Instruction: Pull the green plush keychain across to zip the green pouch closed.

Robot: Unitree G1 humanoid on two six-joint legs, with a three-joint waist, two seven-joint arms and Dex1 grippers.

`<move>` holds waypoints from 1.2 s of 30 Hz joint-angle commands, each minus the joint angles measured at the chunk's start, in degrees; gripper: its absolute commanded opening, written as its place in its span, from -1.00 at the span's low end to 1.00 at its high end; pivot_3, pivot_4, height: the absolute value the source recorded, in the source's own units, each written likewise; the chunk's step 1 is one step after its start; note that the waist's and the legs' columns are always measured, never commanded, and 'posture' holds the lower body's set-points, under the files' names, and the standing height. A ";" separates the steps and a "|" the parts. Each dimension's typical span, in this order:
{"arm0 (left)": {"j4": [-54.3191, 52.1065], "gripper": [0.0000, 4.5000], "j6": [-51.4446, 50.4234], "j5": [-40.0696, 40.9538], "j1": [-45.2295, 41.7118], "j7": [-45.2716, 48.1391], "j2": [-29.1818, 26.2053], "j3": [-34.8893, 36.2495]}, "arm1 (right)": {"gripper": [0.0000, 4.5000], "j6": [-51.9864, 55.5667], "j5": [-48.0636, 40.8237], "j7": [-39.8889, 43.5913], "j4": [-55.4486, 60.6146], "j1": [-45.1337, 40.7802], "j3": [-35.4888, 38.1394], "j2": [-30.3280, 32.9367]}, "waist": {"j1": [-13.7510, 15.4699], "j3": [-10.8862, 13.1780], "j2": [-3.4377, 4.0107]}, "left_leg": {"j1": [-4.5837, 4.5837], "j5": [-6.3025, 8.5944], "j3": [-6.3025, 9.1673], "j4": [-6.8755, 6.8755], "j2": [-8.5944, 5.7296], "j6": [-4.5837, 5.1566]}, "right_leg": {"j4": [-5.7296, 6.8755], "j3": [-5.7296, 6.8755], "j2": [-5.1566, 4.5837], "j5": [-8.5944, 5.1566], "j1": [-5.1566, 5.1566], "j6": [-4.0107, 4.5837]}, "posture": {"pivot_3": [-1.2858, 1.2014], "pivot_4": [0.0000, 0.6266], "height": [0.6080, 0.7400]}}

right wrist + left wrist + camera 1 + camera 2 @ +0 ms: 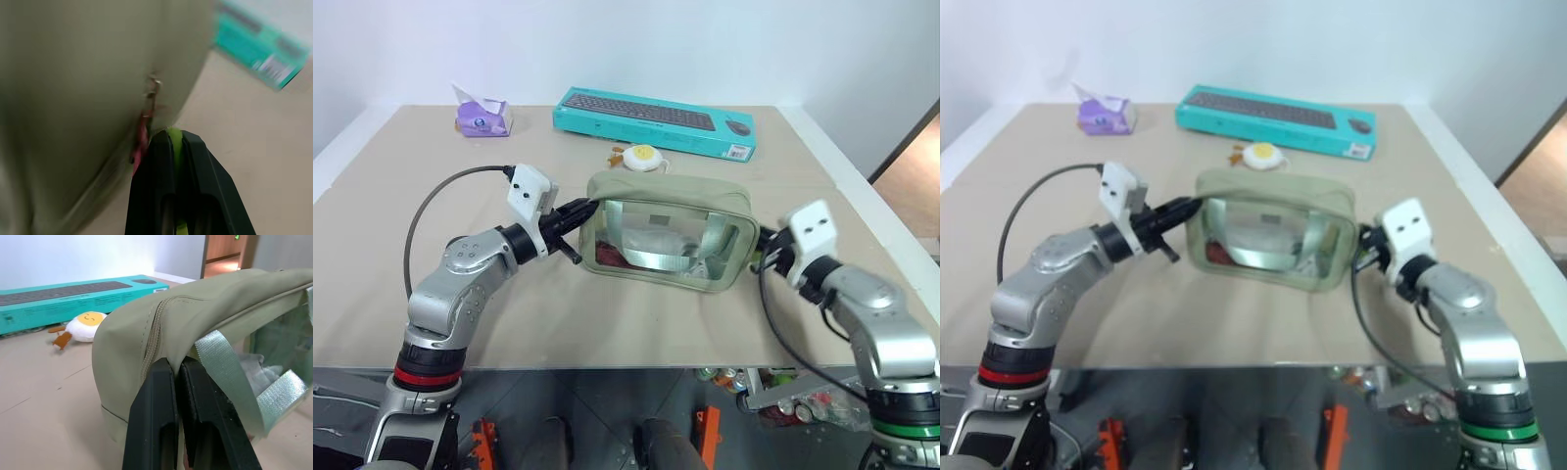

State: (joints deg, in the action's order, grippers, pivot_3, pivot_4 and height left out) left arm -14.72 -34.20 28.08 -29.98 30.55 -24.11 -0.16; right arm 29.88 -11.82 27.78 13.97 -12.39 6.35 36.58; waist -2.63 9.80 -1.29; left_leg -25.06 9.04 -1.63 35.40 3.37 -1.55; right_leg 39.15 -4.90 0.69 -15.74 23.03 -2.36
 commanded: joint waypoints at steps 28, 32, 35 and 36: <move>2.02 0.99 -2.51 10.62 -1.82 9.72 -5.36 10.90 | 0.99 -1.78 -21.36 1.83 14.71 3.98 19.95 -2.63 | 0.02 -0.01 -0.04 | 0.00 0.02 0.09 -0.06 0.03 0.01 | 0.00 0.10 0.02 -0.07 -0.02 0.04 | 0.03 -0.52 1.00; 1.03 0.99 0.20 9.59 2.49 12.70 -7.88 11.94 | 0.99 -2.18 -24.82 3.24 17.87 7.11 23.15 -1.86 | -0.11 -0.02 -0.02 | 0.01 0.02 0.06 -0.03 0.03 0.02 | 0.00 0.06 0.00 -0.04 -0.03 0.03 | 0.03 -0.52 1.00; 0.10 0.99 3.11 8.57 8.27 14.34 -9.58 13.06 | 0.99 -1.23 -27.47 4.92 20.32 11.55 25.98 -0.42 | -0.11 -0.04 0.00 | 0.05 0.03 0.02 -0.09 0.05 0.02 | 0.00 0.02 0.01 -0.08 -0.02 0.07 | 0.03 -0.52 1.00; -0.48 0.99 4.09 8.08 10.24 14.71 -10.01 13.11 | 0.99 -0.88 -28.26 6.24 21.36 13.89 26.50 0.18 | -0.04 -0.03 0.00 | 0.04 0.03 0.04 -0.11 0.06 0.03 | 0.00 0.05 0.01 -0.10 -0.01 0.10 | 0.03 -0.52 1.00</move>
State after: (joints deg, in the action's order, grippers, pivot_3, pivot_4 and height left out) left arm -12.62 -32.46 36.61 -20.64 44.29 -33.08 11.28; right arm 28.77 -38.00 32.49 31.93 0.10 30.66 35.81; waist -2.68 9.76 -1.29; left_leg -25.03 9.08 -1.57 35.29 3.44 -1.52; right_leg 39.15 -4.81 0.70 -15.86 23.02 -2.23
